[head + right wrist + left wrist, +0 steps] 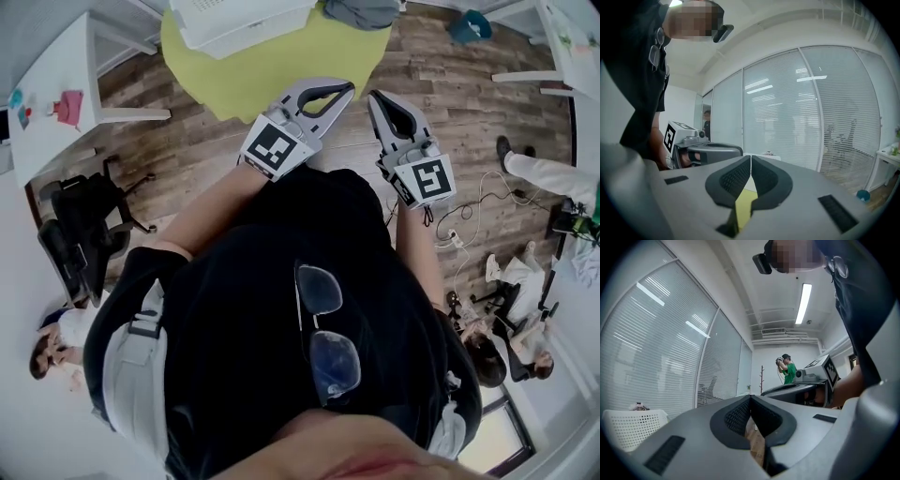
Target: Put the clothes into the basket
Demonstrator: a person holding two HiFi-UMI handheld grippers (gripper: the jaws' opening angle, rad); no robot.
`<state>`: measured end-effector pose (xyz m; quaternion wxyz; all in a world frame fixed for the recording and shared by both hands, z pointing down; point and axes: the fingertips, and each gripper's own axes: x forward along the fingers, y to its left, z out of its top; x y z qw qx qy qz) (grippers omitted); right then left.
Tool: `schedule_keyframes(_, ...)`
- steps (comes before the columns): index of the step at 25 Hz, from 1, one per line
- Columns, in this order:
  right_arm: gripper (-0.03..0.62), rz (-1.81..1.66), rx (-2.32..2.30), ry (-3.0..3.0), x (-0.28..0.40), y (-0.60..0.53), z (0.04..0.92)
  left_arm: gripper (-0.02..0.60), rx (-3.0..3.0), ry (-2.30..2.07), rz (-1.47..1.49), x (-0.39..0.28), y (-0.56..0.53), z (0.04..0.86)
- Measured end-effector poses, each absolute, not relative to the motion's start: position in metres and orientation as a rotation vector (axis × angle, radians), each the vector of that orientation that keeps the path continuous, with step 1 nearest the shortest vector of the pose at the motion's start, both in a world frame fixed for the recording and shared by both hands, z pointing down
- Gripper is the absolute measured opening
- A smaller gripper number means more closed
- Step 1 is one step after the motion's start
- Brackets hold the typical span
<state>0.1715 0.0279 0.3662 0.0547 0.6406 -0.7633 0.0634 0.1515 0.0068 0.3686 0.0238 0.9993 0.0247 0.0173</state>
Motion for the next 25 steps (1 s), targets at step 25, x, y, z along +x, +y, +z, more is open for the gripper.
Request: schedule_keyframes(25, 0.028, 0.242, 1.561, -2.513, 0.297, -0.134, 0.401, 0.008, 3.06, -0.436, 0.056, 0.254, -0.133, 0.388)
